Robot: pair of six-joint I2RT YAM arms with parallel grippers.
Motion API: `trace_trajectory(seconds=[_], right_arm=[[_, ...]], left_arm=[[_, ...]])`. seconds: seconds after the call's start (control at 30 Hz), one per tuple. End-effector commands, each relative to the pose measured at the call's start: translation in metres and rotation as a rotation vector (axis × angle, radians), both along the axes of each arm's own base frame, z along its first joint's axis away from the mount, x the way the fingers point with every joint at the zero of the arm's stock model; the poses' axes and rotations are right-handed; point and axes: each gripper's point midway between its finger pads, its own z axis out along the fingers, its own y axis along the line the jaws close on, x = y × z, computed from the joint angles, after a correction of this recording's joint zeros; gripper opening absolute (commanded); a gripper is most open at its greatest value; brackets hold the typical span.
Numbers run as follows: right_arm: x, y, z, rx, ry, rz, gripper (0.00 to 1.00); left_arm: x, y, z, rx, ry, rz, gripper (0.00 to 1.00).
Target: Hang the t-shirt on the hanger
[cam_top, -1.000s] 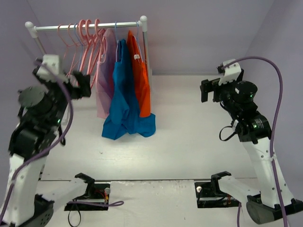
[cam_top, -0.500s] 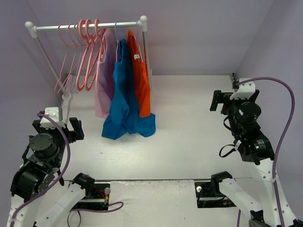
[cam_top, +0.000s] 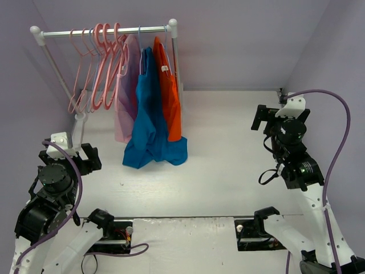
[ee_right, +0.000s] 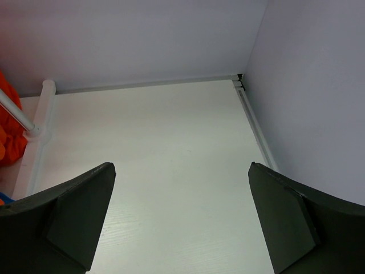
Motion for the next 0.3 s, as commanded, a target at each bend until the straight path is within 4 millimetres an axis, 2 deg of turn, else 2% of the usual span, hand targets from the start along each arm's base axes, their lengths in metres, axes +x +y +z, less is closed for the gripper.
trace_trajectory(seconds=[0.0,0.27], right_arm=[[0.0105,0.0059,0.0287,0.055,-0.105,0.003,1.00],[0.0154,0.0079,0.0325,0.053,-0.113,0.007,1.00]], left_arm=[[0.0048,0.0008,0.0104,-0.024,-0.032,0.023,0.80],[0.0077,-0.0012,0.0077,-0.034,-0.023,0.026,0.80]])
